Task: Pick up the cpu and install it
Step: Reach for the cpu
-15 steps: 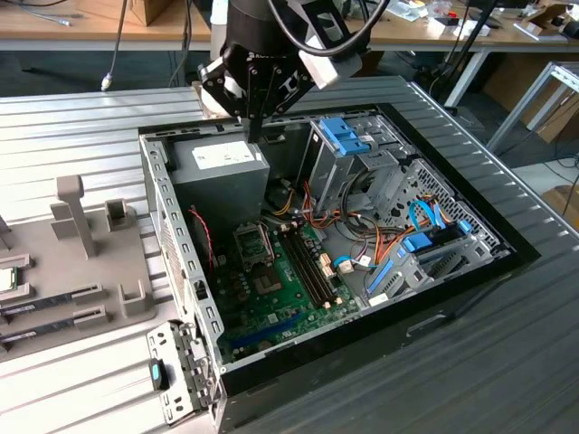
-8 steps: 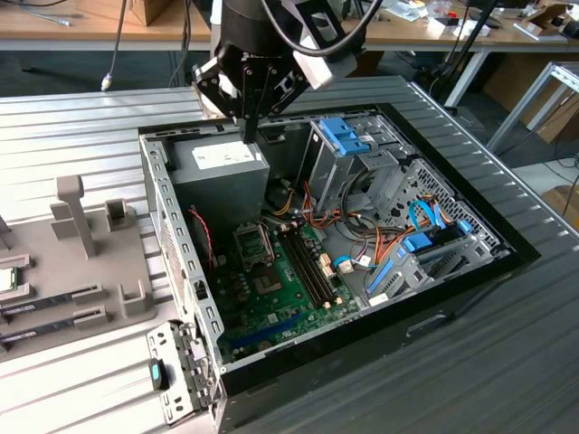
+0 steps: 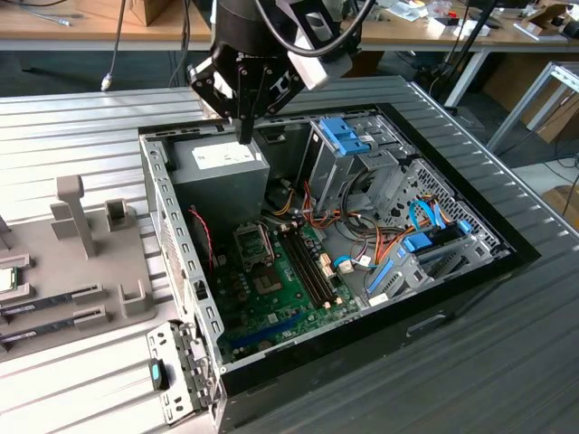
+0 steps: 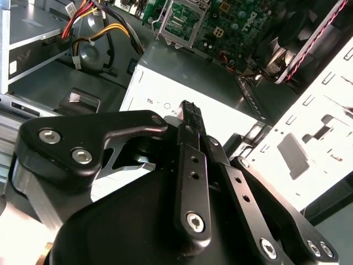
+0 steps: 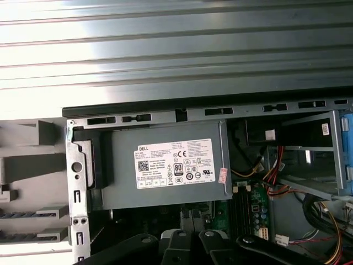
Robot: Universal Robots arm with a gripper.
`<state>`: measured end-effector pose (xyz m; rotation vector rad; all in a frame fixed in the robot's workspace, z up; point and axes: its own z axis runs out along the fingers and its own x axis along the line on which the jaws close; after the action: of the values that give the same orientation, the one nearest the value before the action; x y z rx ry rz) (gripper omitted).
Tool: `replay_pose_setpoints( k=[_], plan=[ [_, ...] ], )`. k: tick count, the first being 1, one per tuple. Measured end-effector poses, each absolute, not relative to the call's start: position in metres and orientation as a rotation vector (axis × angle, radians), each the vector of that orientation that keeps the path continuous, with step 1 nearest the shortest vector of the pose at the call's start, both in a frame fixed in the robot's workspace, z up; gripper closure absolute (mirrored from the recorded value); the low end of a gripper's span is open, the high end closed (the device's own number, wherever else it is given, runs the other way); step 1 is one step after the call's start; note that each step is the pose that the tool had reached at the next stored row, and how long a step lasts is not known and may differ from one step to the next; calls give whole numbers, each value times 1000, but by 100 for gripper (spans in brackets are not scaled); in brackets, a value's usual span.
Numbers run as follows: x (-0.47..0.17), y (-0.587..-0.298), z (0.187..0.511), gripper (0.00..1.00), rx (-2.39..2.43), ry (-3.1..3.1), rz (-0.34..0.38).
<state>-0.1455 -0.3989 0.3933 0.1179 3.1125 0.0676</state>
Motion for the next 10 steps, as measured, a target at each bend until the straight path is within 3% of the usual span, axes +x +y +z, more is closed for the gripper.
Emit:
replay_pose_setpoints(
  k=[10],
  plan=[
    [-153, -399, 393, 89, 118, 3112, 68]
  ],
)
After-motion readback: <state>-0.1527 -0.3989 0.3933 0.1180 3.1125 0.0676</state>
